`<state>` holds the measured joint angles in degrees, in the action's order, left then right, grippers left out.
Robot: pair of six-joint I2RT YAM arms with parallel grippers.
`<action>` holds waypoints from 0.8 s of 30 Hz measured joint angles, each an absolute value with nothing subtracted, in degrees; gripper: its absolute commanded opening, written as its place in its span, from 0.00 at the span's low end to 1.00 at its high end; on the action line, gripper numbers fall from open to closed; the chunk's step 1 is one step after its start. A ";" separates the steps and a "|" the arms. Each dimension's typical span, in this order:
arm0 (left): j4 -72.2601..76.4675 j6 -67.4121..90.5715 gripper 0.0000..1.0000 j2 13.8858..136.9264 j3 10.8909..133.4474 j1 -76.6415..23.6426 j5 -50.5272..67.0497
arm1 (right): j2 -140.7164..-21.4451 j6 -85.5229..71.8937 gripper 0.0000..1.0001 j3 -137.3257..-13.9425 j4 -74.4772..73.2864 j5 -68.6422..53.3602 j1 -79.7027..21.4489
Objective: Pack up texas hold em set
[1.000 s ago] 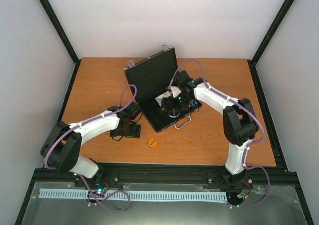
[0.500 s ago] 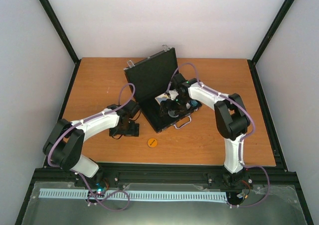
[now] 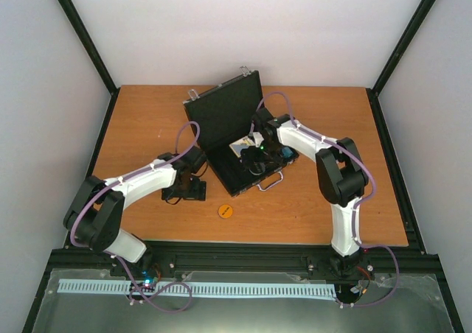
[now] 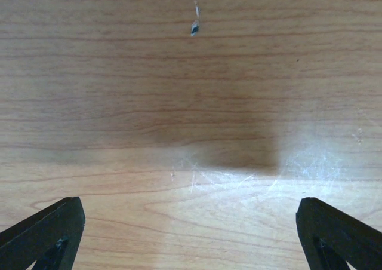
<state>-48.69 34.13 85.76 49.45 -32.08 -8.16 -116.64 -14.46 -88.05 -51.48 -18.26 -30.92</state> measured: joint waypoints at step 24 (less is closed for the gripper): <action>-48.36 32.32 1.00 82.11 50.89 -10.37 1.85 | -102.61 -13.13 1.00 -83.13 -57.80 -5.13 -54.83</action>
